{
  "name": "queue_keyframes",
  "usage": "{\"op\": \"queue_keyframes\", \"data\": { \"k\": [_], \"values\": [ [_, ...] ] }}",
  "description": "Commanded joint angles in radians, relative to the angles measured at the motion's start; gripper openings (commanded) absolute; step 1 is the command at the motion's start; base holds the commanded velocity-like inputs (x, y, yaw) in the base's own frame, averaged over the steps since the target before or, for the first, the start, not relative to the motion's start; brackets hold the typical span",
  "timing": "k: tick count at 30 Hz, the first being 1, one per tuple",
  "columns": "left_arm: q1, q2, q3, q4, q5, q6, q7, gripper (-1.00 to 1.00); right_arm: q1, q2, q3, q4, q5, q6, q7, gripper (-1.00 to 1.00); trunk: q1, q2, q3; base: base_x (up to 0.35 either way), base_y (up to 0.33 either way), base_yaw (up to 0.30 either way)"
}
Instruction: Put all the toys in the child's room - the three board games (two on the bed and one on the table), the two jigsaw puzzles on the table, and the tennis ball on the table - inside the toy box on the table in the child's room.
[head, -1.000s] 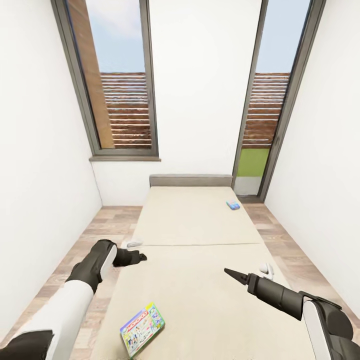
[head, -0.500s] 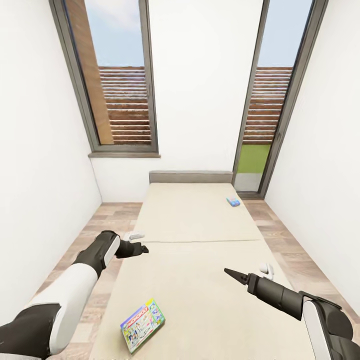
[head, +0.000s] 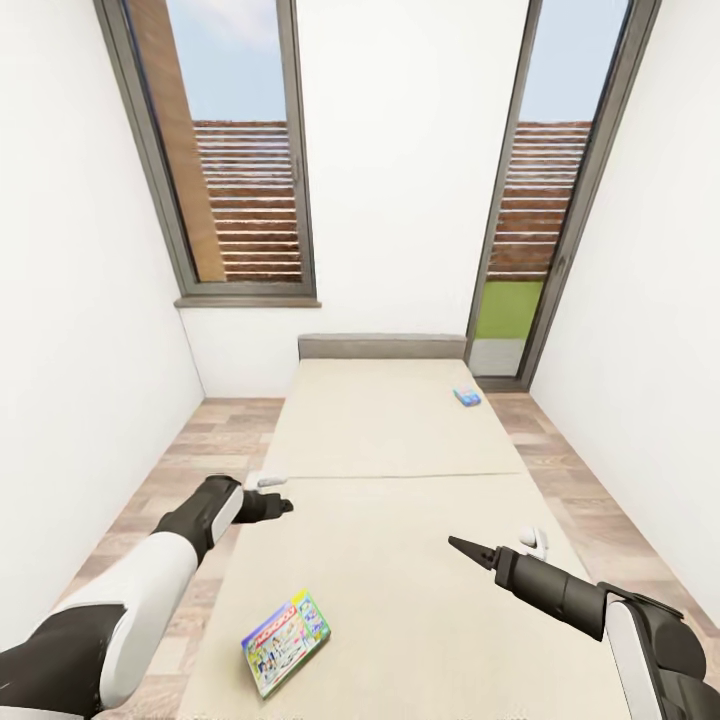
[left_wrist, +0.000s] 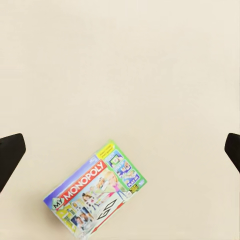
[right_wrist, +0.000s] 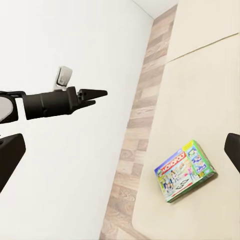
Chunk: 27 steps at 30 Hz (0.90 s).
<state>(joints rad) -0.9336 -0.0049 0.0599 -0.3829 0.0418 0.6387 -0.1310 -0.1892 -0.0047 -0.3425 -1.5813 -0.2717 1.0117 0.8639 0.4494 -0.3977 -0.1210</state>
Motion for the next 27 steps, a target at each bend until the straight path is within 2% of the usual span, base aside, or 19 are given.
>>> {"op": "queue_keyframes", "data": {
  "k": [1,7,27],
  "values": [
    [-0.001,-0.001,0.005,0.015,0.004,-0.018,0.008,1.00,-0.001,0.000,-0.001,0.000,0.003,0.004,0.006,1.00,0.001,-0.002,-0.004,0.000,0.000,0.000],
    [-0.001,-0.004,0.005,0.048,0.004,-0.059,0.026,1.00,-0.001,0.000,-0.001,0.000,0.003,0.004,0.006,1.00,0.001,-0.002,-0.014,0.000,0.000,0.000],
    [-0.002,-0.008,0.006,0.055,0.004,-0.074,0.030,1.00,-0.001,0.000,-0.001,0.000,0.003,0.004,0.006,1.00,0.001,-0.002,-0.046,0.000,0.000,0.000]
  ]
}}
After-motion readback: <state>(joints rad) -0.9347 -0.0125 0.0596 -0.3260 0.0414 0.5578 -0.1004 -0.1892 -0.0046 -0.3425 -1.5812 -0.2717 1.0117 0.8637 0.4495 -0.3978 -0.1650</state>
